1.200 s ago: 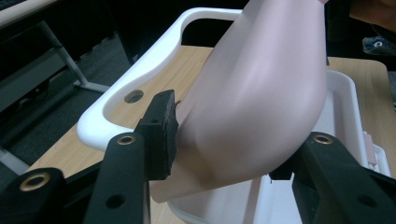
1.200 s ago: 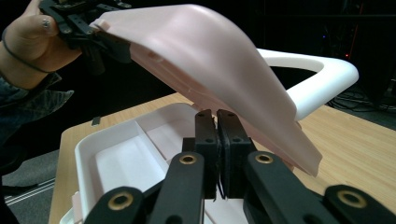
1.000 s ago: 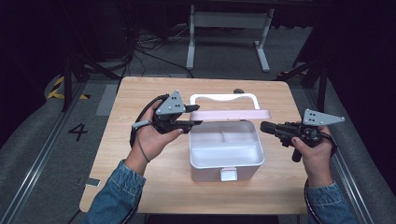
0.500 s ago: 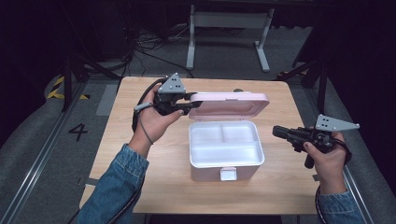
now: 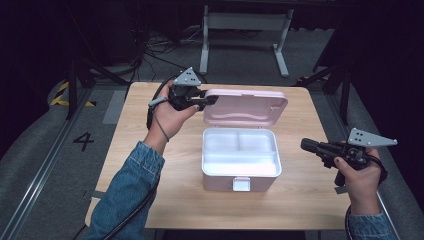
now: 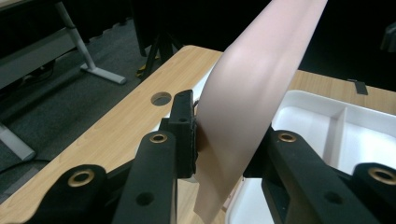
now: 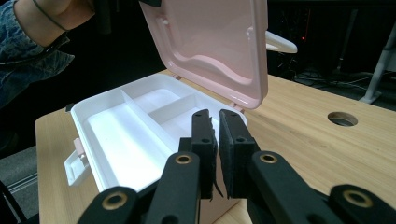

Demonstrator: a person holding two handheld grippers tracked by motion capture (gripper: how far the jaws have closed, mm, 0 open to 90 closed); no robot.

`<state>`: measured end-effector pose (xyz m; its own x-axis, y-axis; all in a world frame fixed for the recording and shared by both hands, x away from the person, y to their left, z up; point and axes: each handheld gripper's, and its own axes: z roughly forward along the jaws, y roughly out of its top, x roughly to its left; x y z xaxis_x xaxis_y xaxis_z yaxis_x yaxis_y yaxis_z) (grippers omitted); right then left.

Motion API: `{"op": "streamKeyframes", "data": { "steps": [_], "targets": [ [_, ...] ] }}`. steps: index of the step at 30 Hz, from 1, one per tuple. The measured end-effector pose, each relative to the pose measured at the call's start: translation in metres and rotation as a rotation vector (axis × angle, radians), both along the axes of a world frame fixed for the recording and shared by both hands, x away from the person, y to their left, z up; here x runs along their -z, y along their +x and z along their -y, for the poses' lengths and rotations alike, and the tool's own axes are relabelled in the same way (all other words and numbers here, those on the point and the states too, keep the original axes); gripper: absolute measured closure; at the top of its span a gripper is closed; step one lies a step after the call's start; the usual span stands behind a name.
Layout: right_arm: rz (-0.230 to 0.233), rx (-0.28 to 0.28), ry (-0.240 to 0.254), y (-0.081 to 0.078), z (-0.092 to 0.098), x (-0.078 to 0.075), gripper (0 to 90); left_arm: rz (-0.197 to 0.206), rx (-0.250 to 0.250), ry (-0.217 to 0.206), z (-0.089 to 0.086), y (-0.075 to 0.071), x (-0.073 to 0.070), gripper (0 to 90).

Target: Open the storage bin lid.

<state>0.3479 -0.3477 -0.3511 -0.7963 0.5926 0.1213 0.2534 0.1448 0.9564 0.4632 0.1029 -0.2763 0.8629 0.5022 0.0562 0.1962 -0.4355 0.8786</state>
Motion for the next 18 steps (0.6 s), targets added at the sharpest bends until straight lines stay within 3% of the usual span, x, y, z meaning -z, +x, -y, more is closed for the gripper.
{"op": "streamKeyframes", "data": {
  "steps": [9, 14, 18],
  "targets": [
    [-0.015, 0.021, 0.004, -0.005, 0.006, 0.002, 85.4, -0.022, -0.034, -0.026, 0.002, 0.013, 0.005, 73.0],
    [-0.017, 0.039, 0.0, -0.009, 0.01, 0.004, 85.0, -0.033, -0.056, -0.004, 0.006, 0.021, 0.014, 69.1],
    [-0.023, 0.047, -0.002, -0.011, 0.013, 0.005, 84.8, -0.046, -0.067, -0.023, 0.007, 0.027, 0.021, 67.9]
  ]
}}
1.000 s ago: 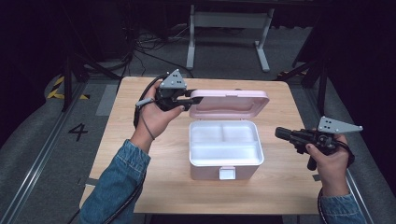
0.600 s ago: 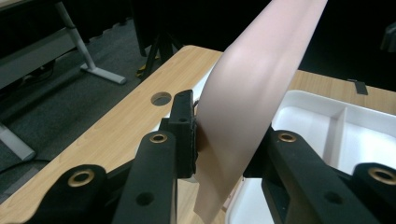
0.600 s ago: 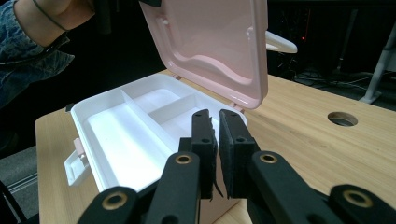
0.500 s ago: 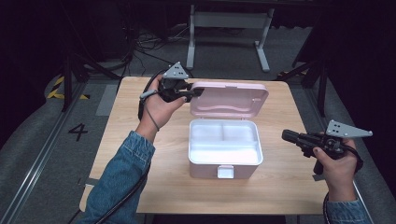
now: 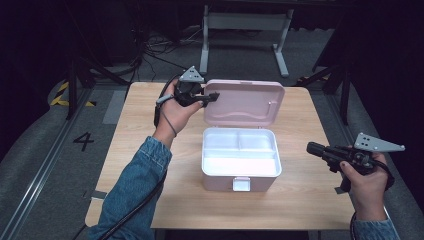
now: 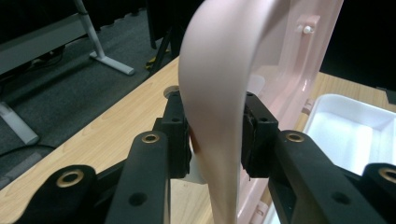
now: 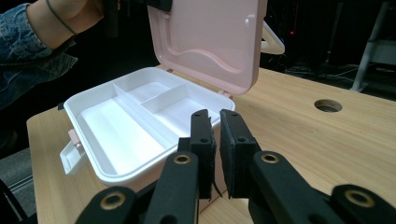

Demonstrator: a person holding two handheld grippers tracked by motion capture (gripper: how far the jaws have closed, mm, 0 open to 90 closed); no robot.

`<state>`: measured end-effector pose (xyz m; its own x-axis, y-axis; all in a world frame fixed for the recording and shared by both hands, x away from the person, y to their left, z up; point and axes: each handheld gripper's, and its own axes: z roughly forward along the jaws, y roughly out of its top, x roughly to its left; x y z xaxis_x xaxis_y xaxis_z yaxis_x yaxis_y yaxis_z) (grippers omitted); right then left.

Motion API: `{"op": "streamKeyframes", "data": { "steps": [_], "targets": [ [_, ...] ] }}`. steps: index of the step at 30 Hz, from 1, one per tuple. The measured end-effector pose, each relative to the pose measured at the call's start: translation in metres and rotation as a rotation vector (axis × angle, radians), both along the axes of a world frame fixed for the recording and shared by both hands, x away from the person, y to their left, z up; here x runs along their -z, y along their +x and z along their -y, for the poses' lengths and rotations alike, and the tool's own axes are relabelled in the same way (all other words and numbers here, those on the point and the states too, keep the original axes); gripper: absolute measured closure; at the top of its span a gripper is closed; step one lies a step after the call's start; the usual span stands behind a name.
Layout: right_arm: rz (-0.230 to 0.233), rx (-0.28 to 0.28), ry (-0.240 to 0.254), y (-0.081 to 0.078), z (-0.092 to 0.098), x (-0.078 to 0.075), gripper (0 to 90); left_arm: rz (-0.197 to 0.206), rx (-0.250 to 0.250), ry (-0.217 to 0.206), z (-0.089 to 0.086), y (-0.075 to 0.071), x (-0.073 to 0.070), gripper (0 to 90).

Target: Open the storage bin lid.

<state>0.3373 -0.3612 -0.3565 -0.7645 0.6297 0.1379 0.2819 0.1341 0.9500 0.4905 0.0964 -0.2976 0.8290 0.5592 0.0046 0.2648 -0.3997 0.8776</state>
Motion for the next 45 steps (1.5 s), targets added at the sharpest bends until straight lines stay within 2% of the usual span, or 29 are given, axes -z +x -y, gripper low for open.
{"op": "streamKeyframes", "data": {
  "steps": [3, 9, 17, 22, 23, 28, 32, 33, 38, 41, 44, 45],
  "targets": [
    [-0.002, 0.0, 0.006, -0.001, 0.001, 0.002, 84.8, -0.012, 0.0, -0.019, 0.0, 0.008, 0.004, 67.6],
    [-0.007, -0.003, 0.002, -0.001, 0.0, 0.003, 84.5, -0.03, -0.018, -0.025, 0.001, 0.017, 0.01, 65.8],
    [-0.023, -0.003, 0.009, -0.001, 0.001, 0.005, 83.3, -0.041, -0.034, 0.015, 0.006, 0.03, 0.024, 56.3],
    [-0.029, -0.012, 0.013, 0.0, -0.001, 0.007, 82.5, -0.068, -0.047, 0.025, 0.008, 0.035, 0.034, 52.5],
    [-0.029, -0.012, 0.012, 0.0, -0.001, 0.007, 82.5, -0.087, -0.045, 0.034, 0.008, 0.037, 0.039, 52.2],
    [-0.033, -0.01, 0.01, 0.0, 0.0, 0.007, 82.4, -0.121, -0.051, 0.045, 0.006, 0.04, 0.046, 51.6],
    [-0.044, -0.016, 0.014, 0.001, -0.002, 0.009, 82.0, -0.115, -0.064, 0.092, 0.006, 0.041, 0.052, 48.9],
    [-0.045, -0.019, 0.011, 0.001, -0.002, 0.009, 82.0, -0.126, -0.065, 0.103, 0.005, 0.042, 0.054, 48.8],
    [-0.044, -0.022, 0.01, 0.001, -0.003, 0.01, 81.4, -0.145, -0.08, 0.102, 0.003, 0.045, 0.062, 48.8],
    [-0.05, -0.019, 0.018, 0.001, -0.003, 0.01, 81.2, -0.153, -0.081, 0.121, 0.002, 0.046, 0.064, 48.1],
    [-0.053, -0.017, 0.021, 0.0, -0.002, 0.01, 80.8, -0.17, -0.084, 0.105, 0.002, 0.047, 0.069, 46.4],
    [-0.053, -0.017, 0.018, 0.001, -0.002, 0.01, 80.7, -0.175, -0.084, 0.119, 0.001, 0.047, 0.07, 46.0]
  ]
}}
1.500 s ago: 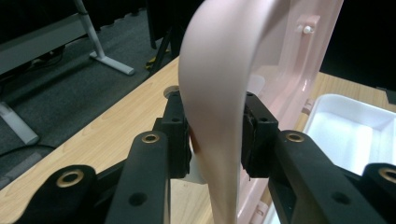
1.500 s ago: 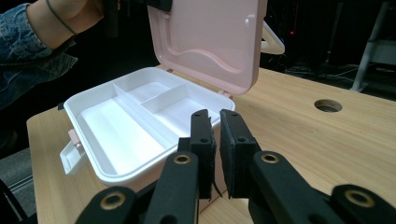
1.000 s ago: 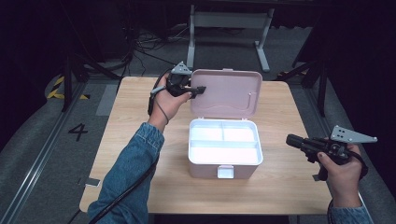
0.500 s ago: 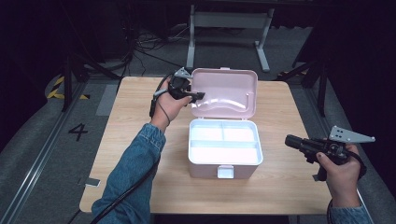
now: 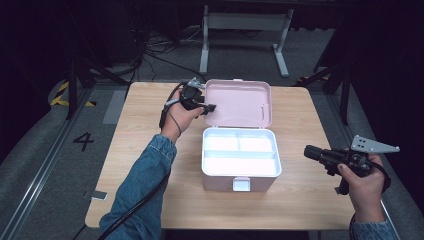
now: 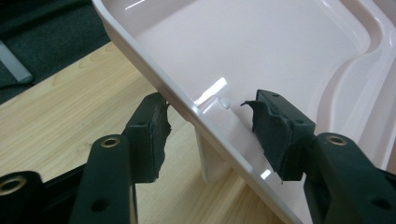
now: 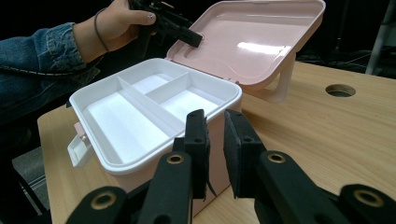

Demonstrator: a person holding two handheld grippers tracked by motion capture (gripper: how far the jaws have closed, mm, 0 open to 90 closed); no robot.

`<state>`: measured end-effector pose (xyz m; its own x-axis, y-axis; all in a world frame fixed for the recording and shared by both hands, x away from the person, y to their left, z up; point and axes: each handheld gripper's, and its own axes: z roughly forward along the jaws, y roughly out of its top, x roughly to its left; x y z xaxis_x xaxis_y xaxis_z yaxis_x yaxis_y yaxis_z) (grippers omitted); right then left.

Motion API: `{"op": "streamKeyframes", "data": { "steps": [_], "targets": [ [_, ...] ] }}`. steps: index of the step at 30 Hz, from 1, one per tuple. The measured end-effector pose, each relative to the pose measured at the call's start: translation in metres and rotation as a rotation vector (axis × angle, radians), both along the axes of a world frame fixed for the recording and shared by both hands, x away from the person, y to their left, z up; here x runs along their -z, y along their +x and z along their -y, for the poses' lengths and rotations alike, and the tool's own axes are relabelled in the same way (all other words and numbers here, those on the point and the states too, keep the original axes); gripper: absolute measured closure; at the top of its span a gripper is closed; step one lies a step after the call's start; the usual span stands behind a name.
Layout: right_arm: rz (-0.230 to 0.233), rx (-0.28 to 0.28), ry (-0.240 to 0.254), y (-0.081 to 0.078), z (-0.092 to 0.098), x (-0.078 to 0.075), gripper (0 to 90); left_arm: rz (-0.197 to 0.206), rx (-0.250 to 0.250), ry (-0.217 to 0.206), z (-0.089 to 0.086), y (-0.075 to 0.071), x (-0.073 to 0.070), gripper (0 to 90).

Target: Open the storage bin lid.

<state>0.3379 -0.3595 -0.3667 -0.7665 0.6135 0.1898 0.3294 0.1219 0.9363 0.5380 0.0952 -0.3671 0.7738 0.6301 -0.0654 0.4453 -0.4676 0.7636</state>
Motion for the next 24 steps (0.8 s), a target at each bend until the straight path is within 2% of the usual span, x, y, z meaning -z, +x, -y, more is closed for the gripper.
{"op": "streamKeyframes", "data": {
  "steps": [7, 11, 15, 17, 21, 24],
  "targets": [
    [-0.011, 0.0, 0.003, 0.0, 0.0, 0.001, 79.8, -0.021, -0.008, -0.003, 0.0, 0.001, 0.005, 42.3],
    [-0.014, 0.002, 0.008, 0.001, 0.0, 0.002, 79.6, -0.023, -0.015, 0.02, 0.001, 0.0, 0.008, 39.7],
    [-0.016, 0.0, 0.009, 0.001, -0.001, 0.002, 79.7, -0.037, -0.029, 0.045, 0.0, 0.0, 0.01, 41.0],
    [-0.016, -0.001, 0.008, 0.002, -0.001, 0.002, 79.7, -0.039, -0.023, 0.022, -0.001, 0.0, 0.011, 41.4],
    [-0.017, -0.002, 0.006, 0.003, -0.001, 0.002, 79.6, -0.031, -0.024, 0.021, -0.003, -0.002, 0.009, 40.8],
    [-0.016, -0.005, 0.012, 0.005, -0.002, 0.002, 79.5, -0.018, -0.028, 0.021, -0.005, -0.006, 0.001, 39.5]
  ]
}}
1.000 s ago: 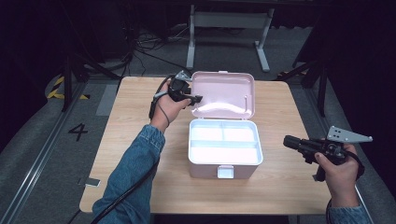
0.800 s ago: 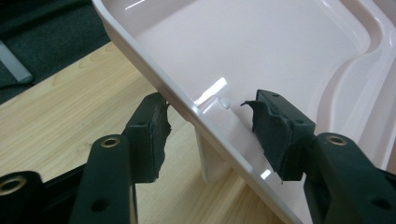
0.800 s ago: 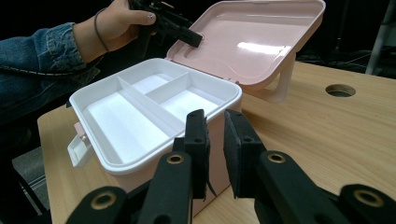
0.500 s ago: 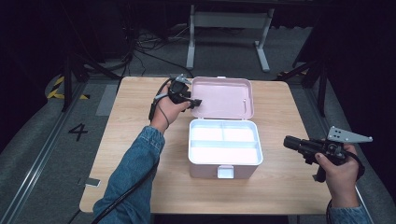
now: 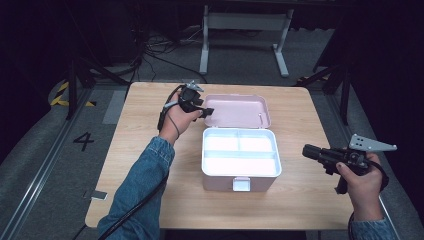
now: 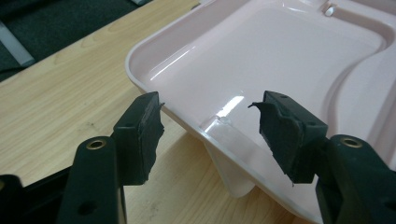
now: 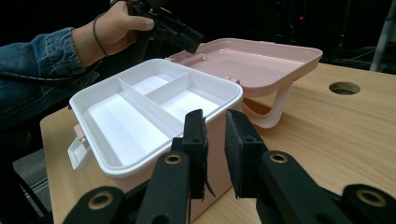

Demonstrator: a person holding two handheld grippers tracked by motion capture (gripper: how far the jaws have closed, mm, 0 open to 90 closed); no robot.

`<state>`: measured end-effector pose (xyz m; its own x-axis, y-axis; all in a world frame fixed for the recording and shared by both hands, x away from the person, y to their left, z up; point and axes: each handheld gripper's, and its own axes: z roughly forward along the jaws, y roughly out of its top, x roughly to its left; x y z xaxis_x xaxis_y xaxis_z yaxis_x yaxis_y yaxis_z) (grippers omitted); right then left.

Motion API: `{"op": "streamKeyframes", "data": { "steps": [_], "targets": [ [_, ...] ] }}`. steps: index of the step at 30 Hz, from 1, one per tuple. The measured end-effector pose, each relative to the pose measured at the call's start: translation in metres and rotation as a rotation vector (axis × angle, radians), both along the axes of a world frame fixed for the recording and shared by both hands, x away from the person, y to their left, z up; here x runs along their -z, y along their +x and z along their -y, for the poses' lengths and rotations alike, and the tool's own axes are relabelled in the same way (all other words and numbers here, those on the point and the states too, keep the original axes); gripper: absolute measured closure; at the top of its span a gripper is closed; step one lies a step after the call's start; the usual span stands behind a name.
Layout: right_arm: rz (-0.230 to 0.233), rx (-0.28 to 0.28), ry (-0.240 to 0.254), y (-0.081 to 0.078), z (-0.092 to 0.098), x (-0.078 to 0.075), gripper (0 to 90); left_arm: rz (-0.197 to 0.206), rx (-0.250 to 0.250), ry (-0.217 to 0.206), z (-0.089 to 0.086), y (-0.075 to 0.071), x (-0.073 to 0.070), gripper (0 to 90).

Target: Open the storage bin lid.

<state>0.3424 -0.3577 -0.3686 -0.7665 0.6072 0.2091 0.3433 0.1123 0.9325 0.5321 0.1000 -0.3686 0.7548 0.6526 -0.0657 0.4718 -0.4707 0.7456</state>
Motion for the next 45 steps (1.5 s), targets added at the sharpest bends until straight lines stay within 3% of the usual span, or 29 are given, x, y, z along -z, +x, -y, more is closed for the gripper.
{"op": "streamKeyframes", "data": {
  "steps": [8, 13, 15, 17, 19, 22, 23, 24, 25, 27, 28, 29, 30, 31, 33, 34, 35, 38, 45],
  "targets": [
    [-0.011, -0.007, 0.004, 0.007, -0.002, -0.002, 76.9, 0.055, 0.032, -0.017, -0.008, -0.023, -0.032, 36.2],
    [-0.018, -0.012, 0.003, 0.016, -0.003, -0.007, 72.1, 0.078, 0.048, 0.0, -0.018, -0.053, -0.053, 35.0],
    [-0.047, -0.025, 0.014, 0.021, -0.003, -0.008, 66.5, 0.074, 0.039, 0.016, -0.021, -0.059, -0.057, 35.1],
    [-0.051, -0.021, 0.003, 0.027, -0.003, -0.009, 63.8, 0.066, 0.011, 0.02, -0.032, -0.077, -0.065, 35.0],
    [-0.056, -0.021, 0.008, 0.03, -0.004, -0.01, 62.3, 0.067, 0.003, 0.014, -0.036, -0.083, -0.067, 34.7],
    [-0.053, -0.022, -0.007, 0.042, -0.007, -0.015, 58.3, 0.065, -0.014, 0.028, -0.051, -0.107, -0.075, 34.2],
    [-0.053, -0.022, -0.007, 0.042, -0.007, -0.015, 58.3, 0.065, -0.014, 0.028, -0.051, -0.107, -0.075, 34.0],
    [-0.052, -0.022, -0.012, 0.048, -0.008, -0.017, 57.0, 0.075, -0.018, 0.026, -0.059, -0.119, -0.078, 33.7],
    [-0.052, -0.022, -0.012, 0.048, -0.008, -0.017, 57.0, 0.075, -0.018, 0.026, -0.059, -0.119, -0.078, 33.6],
    [-0.062, -0.002, -0.047, 0.055, -0.009, -0.018, 55.6, 0.086, -0.026, 0.027, -0.07, -0.138, -0.081, 33.4],
    [-0.062, -0.002, -0.047, 0.055, -0.009, -0.018, 55.6, 0.086, -0.026, 0.027, -0.07, -0.138, -0.081, 33.4],
    [-0.071, 0.011, -0.079, 0.058, -0.008, -0.018, 54.9, 0.09, -0.035, 0.019, -0.074, -0.143, -0.081, 33.4],
    [-0.071, 0.011, -0.079, 0.058, -0.008, -0.018, 54.9, 0.087, -0.039, 0.023, -0.078, -0.149, -0.081, 33.4],
    [-0.079, 0.023, -0.118, 0.061, -0.008, -0.017, 53.9, 0.083, -0.054, 0.035, -0.087, -0.158, -0.079, 33.4],
    [-0.086, 0.03, -0.141, 0.061, -0.008, -0.016, 53.4, 0.089, -0.067, 0.05, -0.092, -0.163, -0.078, 33.2],
    [-0.093, 0.048, -0.187, 0.062, -0.007, -0.015, 52.9, 0.078, -0.085, 0.073, -0.1, -0.169, -0.075, 32.4],
    [-0.093, 0.048, -0.187, 0.062, -0.007, -0.015, 52.9, 0.078, -0.085, 0.073, -0.1, -0.169, -0.075, 31.4],
    [-0.107, 0.085, -0.259, 0.063, -0.005, -0.014, 54.1, 0.03, -0.109, 0.102, -0.117, -0.179, -0.064, 31.0],
    [-0.15, 0.106, -0.296, 0.062, 0.003, -0.011, 54.1, -0.023, -0.166, 0.121, -0.142, -0.188, -0.038, 30.4]
  ]
}}
